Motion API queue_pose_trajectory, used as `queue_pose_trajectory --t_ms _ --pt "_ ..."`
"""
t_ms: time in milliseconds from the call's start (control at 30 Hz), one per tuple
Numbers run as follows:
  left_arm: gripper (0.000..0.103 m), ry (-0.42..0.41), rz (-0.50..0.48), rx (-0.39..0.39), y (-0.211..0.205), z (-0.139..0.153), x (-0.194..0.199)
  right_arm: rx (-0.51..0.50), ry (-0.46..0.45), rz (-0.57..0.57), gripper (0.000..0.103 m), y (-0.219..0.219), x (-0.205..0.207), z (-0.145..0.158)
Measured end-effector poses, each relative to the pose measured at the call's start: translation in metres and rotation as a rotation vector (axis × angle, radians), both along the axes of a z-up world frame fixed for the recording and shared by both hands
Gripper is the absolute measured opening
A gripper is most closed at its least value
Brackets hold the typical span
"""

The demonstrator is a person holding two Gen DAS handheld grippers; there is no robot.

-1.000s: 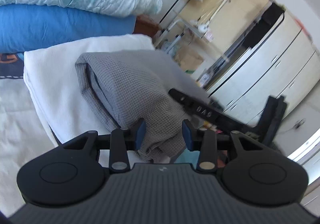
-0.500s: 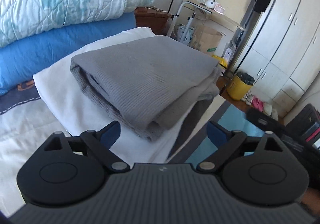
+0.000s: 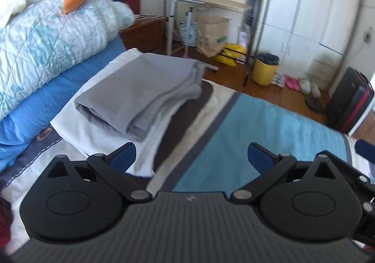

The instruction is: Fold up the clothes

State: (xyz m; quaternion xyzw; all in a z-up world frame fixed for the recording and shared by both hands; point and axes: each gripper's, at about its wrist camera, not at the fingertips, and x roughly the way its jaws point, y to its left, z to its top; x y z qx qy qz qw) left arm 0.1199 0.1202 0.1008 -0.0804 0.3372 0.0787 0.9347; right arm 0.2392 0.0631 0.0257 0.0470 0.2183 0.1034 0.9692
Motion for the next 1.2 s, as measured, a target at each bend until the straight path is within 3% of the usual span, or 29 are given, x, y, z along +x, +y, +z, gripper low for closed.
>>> queue_pose_trajectory --t_ms 300,433,500,567,667,800,900,1000,1200 --pt "0.103 0.039 -0.02 0.13 -0.028 0.005 -0.042 -0.055 0.03 -0.026 0.097 -0.022 -0.065 0.017" --pt "0.103 0.089 -0.06 0.175 -0.036 -0.004 -0.06 0.023 0.033 -0.038 0.097 -0.026 -0.081 0.007" --pt "0.103 0.083 -0.057 0.177 -0.037 -0.009 -0.07 0.072 0.052 -0.054 0.097 -0.027 -0.083 -0.006" --pt "0.103 0.028 -0.028 0.127 -0.034 -0.014 -0.083 0.121 0.073 -0.064 0.097 -0.029 -0.086 -0.02" --pt "0.103 0.065 -0.032 0.104 -0.037 -0.029 -0.093 0.213 0.102 -0.128 0.097 -0.034 -0.094 -0.042" --pt "0.103 0.113 -0.047 0.146 -0.046 -0.043 -0.094 0.201 0.179 -0.104 0.097 -0.026 -0.1 -0.062" --pt "0.103 0.109 -0.021 0.13 -0.048 -0.041 -0.093 0.178 0.161 -0.116 0.097 -0.018 -0.105 -0.061" --pt "0.103 0.072 -0.04 0.164 -0.051 -0.035 -0.098 0.169 0.137 -0.123 0.097 -0.015 -0.109 -0.06" --pt "0.103 0.079 -0.052 0.174 -0.051 -0.032 -0.101 0.154 0.16 -0.171 0.097 -0.021 -0.112 -0.064"
